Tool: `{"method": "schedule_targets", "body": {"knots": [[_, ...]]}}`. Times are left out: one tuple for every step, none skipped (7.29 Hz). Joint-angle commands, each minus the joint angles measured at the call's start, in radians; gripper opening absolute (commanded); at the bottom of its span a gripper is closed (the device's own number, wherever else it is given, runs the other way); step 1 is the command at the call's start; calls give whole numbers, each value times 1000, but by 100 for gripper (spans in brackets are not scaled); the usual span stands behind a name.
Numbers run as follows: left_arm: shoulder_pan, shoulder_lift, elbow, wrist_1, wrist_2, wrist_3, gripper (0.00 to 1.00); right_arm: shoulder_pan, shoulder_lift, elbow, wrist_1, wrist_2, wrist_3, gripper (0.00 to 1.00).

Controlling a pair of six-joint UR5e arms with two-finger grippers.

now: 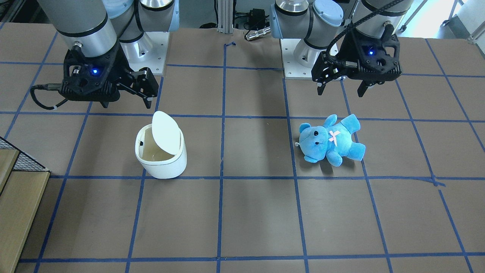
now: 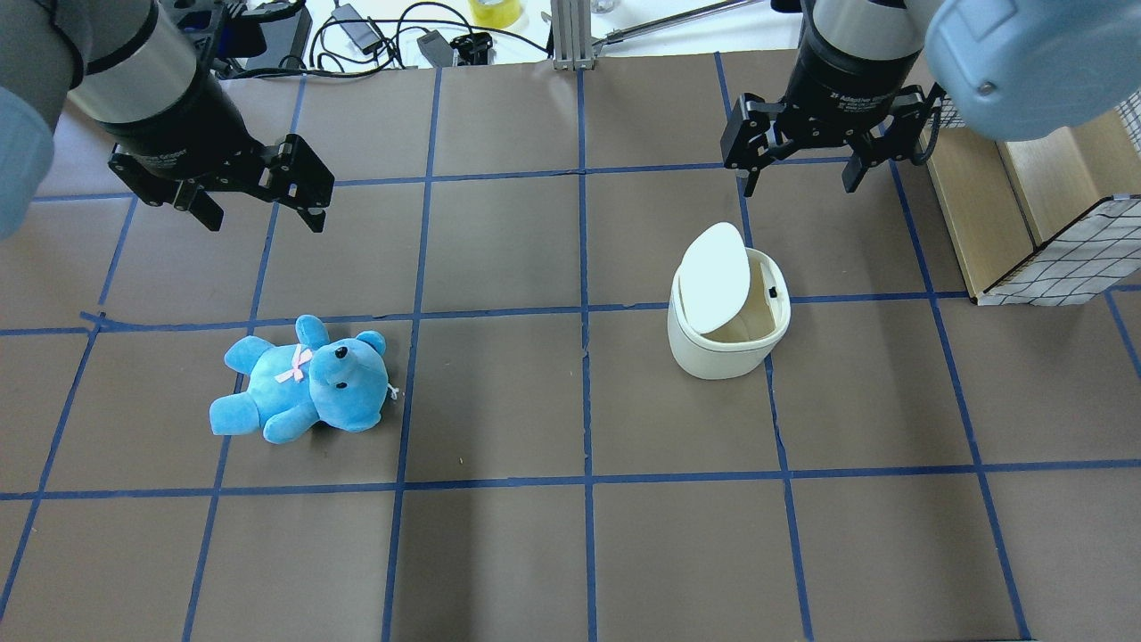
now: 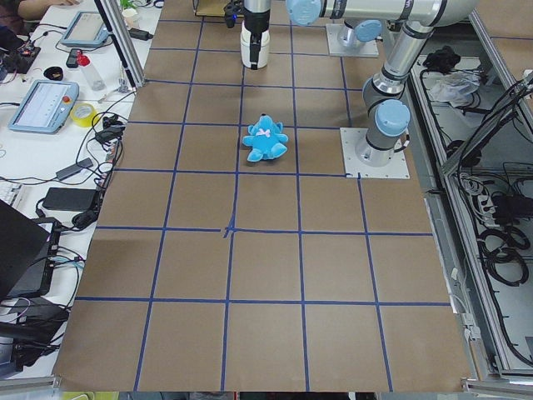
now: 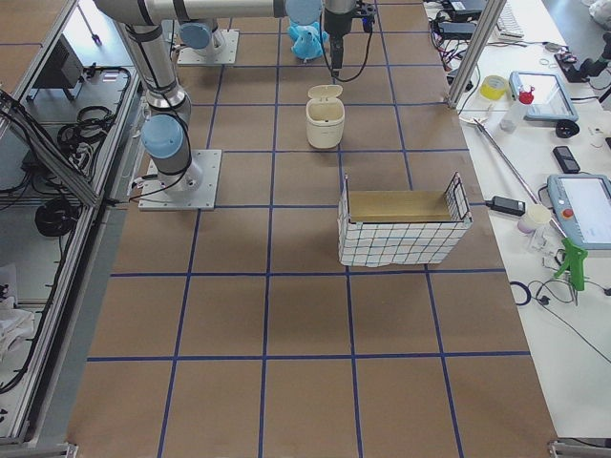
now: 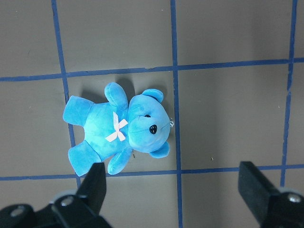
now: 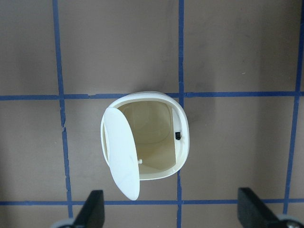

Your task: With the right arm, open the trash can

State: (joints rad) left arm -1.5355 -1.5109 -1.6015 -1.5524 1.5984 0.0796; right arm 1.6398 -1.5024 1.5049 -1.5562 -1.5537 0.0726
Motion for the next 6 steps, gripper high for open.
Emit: {"method": "schedule_targets", "body": {"knots": [[0,1,0,0,0,-1,100,0,-1,-2,42,27,12,100],[0,2,0,0,0,0,100,0,-2,-3,74,17,13,100],[0,2,0,0,0,0,100,-2,-2,-5,99,12,27,100],[2,0,0,0,0,0,100,-2,-4,-5,99,8,41,100],[0,0,0,0,0,-1,100,-2,-12,-6,94,0,47,100],[0,0,0,0,0,-1,100,-2,-12,-8,88,-9,46,100]]}}
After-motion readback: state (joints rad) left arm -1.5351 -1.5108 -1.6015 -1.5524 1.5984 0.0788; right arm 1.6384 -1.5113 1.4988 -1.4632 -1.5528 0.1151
